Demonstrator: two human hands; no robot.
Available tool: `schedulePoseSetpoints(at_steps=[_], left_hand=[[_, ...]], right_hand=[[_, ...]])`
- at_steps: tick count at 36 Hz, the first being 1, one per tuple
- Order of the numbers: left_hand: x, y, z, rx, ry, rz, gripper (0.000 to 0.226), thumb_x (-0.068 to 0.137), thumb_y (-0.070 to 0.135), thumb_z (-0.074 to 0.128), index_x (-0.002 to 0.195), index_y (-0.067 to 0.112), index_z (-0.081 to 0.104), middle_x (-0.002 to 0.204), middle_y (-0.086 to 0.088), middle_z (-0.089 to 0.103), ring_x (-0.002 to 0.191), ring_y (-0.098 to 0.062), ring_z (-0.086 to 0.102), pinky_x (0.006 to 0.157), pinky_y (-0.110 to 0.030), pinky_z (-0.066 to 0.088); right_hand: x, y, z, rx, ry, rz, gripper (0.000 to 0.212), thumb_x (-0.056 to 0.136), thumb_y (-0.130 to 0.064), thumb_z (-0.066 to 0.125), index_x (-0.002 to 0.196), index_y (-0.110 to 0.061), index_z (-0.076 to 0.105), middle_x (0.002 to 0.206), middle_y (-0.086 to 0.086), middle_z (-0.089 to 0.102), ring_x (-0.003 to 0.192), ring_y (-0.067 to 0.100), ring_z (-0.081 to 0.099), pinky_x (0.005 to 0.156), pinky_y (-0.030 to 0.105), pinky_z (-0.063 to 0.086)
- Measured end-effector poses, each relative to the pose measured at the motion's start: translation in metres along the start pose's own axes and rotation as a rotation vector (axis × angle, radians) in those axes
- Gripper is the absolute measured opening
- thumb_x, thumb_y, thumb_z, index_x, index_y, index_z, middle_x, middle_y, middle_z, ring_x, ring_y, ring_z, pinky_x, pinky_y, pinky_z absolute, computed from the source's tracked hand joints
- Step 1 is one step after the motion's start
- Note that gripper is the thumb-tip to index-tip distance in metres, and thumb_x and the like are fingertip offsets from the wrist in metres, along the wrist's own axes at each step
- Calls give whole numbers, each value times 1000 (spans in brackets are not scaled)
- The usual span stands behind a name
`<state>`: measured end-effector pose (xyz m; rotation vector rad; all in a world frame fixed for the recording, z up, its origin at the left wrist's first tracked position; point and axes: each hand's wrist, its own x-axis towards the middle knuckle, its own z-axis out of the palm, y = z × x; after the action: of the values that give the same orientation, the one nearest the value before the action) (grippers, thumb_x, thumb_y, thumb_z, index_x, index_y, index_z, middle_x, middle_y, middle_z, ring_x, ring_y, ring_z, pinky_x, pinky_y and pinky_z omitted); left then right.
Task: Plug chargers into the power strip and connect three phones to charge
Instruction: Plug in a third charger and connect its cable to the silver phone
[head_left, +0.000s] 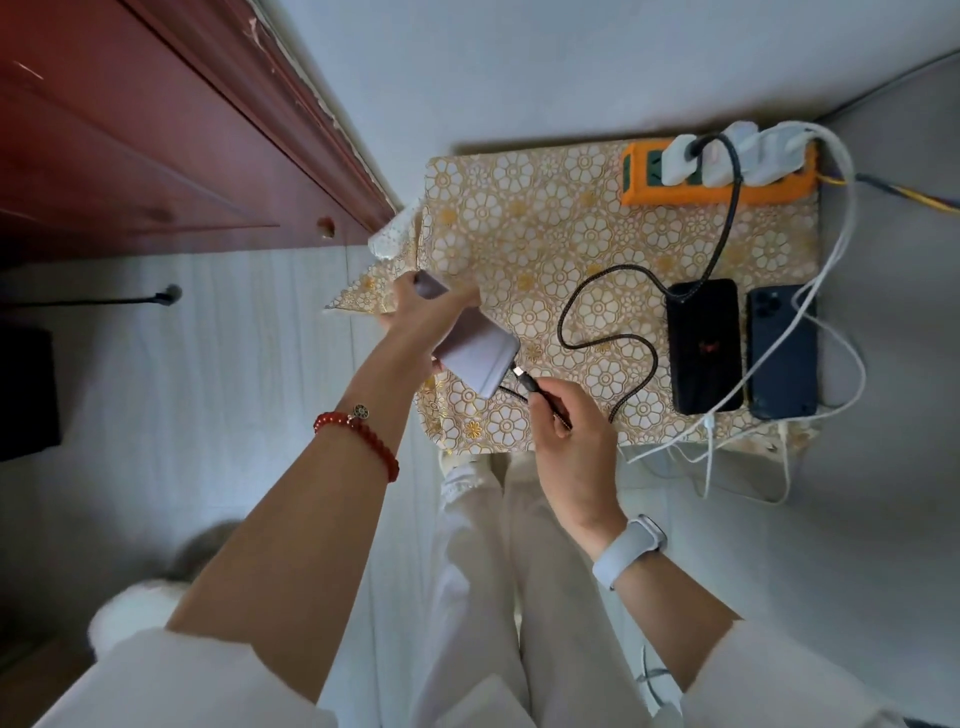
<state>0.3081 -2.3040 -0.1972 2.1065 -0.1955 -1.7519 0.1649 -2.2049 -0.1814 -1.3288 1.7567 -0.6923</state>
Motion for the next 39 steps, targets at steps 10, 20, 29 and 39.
schedulePoseSetpoints(at_steps=[10, 20, 29, 39], left_hand=[[-12, -10, 7, 14, 40, -65, 78, 65, 32, 67, 131, 38, 25, 132, -10, 36, 110, -30, 46, 56, -30, 43], [-11, -7, 0, 20, 68, -50, 71, 71, 33, 67, 129, 35, 27, 129, -11, 37, 109, -29, 47, 53, -28, 43], [-14, -7, -2, 3, 61, -81, 70, 71, 34, 67, 129, 35, 28, 130, -11, 38, 111, -32, 47, 53, -29, 43], [-20, -5, -2, 75, 90, 42, 73, 78, 25, 65, 138, 28, 23, 109, -4, 37, 78, -17, 47, 33, -16, 43]], right_hand=[[-12, -8, -9, -104, 62, -39, 26, 85, -23, 46, 89, -6, 65, 77, 6, 66, 68, 21, 57, 64, 29, 45], [-12, -16, -9, -183, 73, -54, 13, 85, -11, 55, 91, -7, 66, 80, 5, 68, 74, 23, 60, 66, 29, 45], [-11, -21, -10, -163, 79, -79, 12, 84, -10, 55, 89, -7, 66, 77, 5, 67, 72, 24, 60, 64, 32, 48], [-9, -19, -10, -320, 14, -143, 14, 84, -16, 53, 85, -10, 66, 69, 3, 65, 68, 24, 55, 58, 29, 40]])
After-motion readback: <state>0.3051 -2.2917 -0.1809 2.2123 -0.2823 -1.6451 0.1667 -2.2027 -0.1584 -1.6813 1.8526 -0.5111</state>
